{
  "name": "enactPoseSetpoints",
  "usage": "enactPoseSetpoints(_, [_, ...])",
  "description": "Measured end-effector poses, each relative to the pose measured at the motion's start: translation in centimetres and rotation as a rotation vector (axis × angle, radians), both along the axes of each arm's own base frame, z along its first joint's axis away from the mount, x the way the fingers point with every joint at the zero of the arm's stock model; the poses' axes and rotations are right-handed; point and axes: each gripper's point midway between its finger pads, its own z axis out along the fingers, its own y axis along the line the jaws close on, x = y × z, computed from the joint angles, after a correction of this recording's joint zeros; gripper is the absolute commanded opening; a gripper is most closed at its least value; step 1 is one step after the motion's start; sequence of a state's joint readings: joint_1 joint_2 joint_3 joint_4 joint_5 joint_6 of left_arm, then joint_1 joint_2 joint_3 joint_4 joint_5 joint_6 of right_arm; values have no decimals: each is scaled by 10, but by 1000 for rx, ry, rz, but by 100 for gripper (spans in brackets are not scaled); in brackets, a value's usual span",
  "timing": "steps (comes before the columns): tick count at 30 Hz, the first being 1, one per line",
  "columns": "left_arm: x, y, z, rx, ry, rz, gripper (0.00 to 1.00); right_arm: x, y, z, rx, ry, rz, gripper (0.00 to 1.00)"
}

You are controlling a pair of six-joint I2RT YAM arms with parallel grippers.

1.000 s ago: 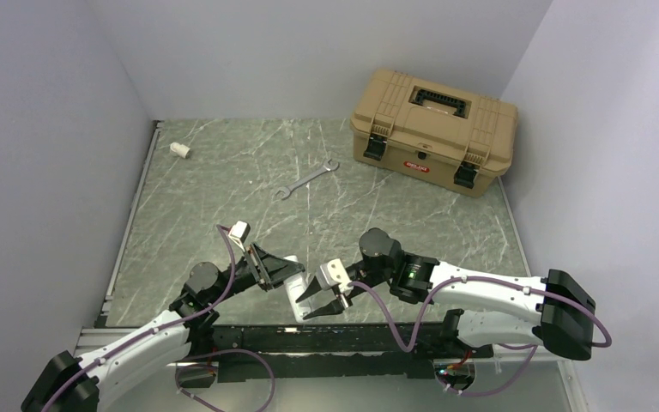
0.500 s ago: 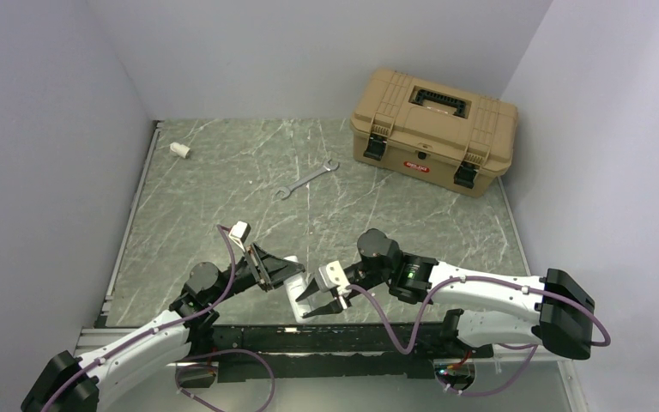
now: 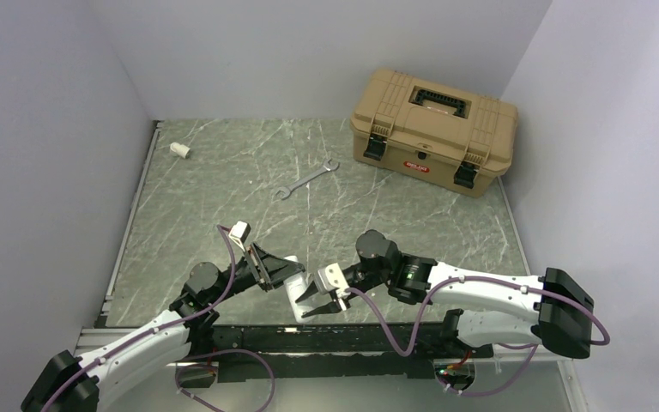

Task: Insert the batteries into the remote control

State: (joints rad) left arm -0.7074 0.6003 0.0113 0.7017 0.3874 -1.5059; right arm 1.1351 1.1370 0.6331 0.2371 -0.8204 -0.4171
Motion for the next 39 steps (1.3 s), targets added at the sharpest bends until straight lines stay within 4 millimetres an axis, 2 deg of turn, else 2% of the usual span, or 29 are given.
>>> enactPoseSetpoints(5, [1, 0, -3, 7, 7, 2, 0, 0, 1, -3, -8, 6, 2, 34])
enactPoseSetpoints(10, [1, -1, -4, 12, 9, 3, 0, -2, 1, -5, -14, 21, 14, 36])
enactPoseSetpoints(14, [2, -1, -6, 19, 17, 2, 0, -2, 1, -7, -25, 36, 14, 44])
enactPoseSetpoints(25, [5, -3, -13, 42, 12, 8, 0, -4, -1, -7, -44, 90, 3, 54])
enactPoseSetpoints(28, [6, -4, -16, 54, 12, 11, 0, -4, 0, -2, -33, 106, -2, 49])
enactPoseSetpoints(33, [9, -4, -21, 77, -5, 21, 0, -6, -3, 21, 16, 147, -30, 44])
enactPoseSetpoints(36, [9, -4, -22, 87, -15, 23, 0, -5, -11, 33, 63, 179, -94, 35])
enactPoseSetpoints(39, [11, -4, -23, 94, -24, 31, 0, 1, -22, 33, 82, 272, -213, 34])
